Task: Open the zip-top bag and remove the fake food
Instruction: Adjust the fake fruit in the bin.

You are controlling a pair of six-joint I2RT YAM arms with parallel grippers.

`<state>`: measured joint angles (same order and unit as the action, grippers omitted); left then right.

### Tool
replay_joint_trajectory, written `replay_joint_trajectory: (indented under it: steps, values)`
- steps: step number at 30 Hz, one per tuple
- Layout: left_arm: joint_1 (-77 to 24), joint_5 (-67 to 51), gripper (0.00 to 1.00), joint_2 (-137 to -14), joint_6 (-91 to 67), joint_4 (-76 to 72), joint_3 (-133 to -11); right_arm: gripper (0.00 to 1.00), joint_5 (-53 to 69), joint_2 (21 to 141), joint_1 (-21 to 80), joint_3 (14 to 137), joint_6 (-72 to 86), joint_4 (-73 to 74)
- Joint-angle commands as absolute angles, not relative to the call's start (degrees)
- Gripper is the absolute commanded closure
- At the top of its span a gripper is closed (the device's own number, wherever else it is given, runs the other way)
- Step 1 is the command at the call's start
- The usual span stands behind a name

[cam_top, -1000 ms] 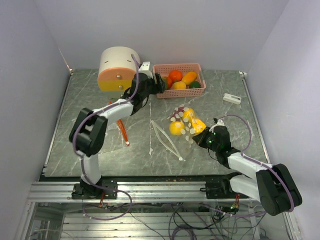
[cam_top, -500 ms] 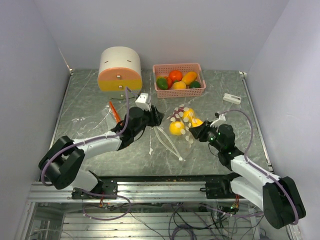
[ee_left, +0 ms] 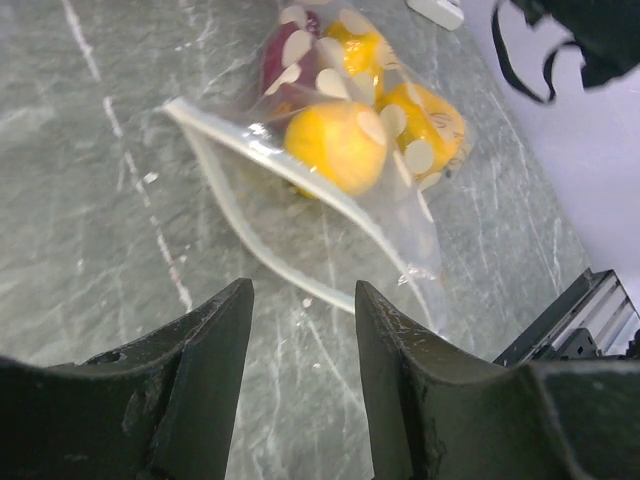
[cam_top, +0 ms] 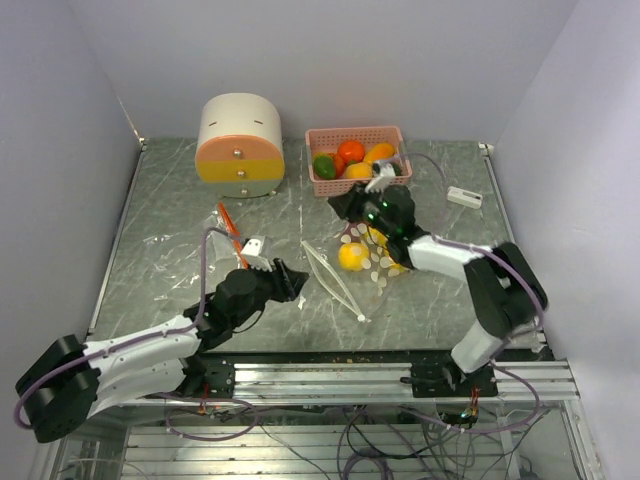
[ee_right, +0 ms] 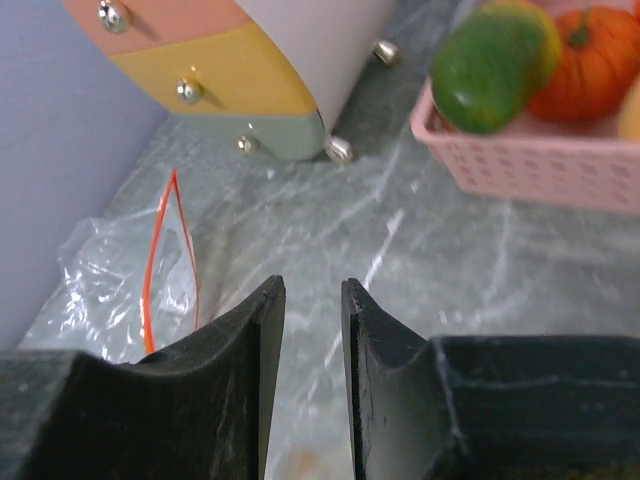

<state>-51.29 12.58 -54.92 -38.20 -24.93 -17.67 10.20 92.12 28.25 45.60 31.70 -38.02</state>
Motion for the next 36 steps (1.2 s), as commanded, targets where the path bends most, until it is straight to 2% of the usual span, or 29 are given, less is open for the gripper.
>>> replay_joint_trajectory:
  steps: [1, 10, 18, 25, 36]
  values:
    - [-51.79, 17.18, 0.45, -48.57, -40.97, -18.6, -14.24, 0.71, 8.95, 103.57, 29.87, 57.77, 27.76, -40.77]
    - [-51.84, 17.88, 0.46, -41.42, -40.49, -10.36, -14.13, 0.7, 8.44, 123.75, 29.95, 80.37, 26.81, -36.03]
    - [-51.81, 15.65, 0.44, -43.3, -38.84, -10.54, -14.9, 0.69, 3.67, 131.5, 29.35, 89.82, 22.63, -29.87]
    - [-51.84, 13.58, 0.41, -45.49, -37.63, -11.38, -15.63, 0.68, 4.64, 132.07, 28.55, 89.54, 24.11, -30.03]
    - [-51.92, 12.44, 0.42, -49.48, -38.58, -16.63, -14.27, 0.66, 4.57, 123.25, 28.54, 80.66, 22.77, -33.02]
